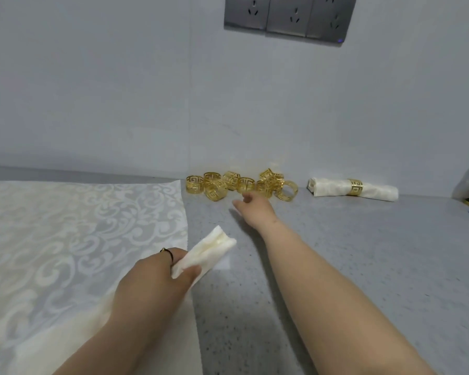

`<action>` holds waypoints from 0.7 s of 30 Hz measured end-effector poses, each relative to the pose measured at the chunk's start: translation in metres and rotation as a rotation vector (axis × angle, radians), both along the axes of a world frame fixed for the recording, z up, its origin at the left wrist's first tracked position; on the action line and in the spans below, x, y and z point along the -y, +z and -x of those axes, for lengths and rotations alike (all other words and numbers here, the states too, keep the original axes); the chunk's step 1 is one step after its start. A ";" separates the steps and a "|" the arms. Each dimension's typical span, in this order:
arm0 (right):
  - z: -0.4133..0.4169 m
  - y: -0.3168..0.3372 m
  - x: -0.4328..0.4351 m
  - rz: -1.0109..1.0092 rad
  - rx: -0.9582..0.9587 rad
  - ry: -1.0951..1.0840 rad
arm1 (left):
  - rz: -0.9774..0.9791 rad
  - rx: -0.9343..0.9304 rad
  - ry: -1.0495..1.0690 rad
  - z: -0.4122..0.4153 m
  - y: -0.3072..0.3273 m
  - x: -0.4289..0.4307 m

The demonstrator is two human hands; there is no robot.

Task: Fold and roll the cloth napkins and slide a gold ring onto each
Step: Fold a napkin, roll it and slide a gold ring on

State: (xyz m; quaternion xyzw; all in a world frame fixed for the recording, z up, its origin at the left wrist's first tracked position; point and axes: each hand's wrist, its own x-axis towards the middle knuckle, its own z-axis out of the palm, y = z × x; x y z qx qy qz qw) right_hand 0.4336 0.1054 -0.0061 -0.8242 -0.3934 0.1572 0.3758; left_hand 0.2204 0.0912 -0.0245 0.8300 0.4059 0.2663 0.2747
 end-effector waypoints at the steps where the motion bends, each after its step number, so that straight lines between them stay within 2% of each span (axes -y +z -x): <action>1: -0.002 -0.001 -0.013 -0.010 -0.015 -0.016 | 0.001 0.005 0.003 0.000 -0.001 -0.002; 6: -0.009 -0.005 -0.052 -0.045 -0.070 -0.100 | 0.016 0.017 0.019 0.000 -0.002 -0.004; 10: -0.007 -0.006 -0.064 -0.015 -0.052 -0.122 | 0.013 0.011 0.015 0.000 -0.003 -0.005; 16: 0.000 -0.001 -0.070 0.004 -0.128 -0.156 | 0.010 0.014 0.010 0.000 -0.004 -0.004; 21: 0.004 -0.004 -0.074 -0.076 0.067 -0.073 | -0.004 0.015 0.012 0.001 -0.005 -0.005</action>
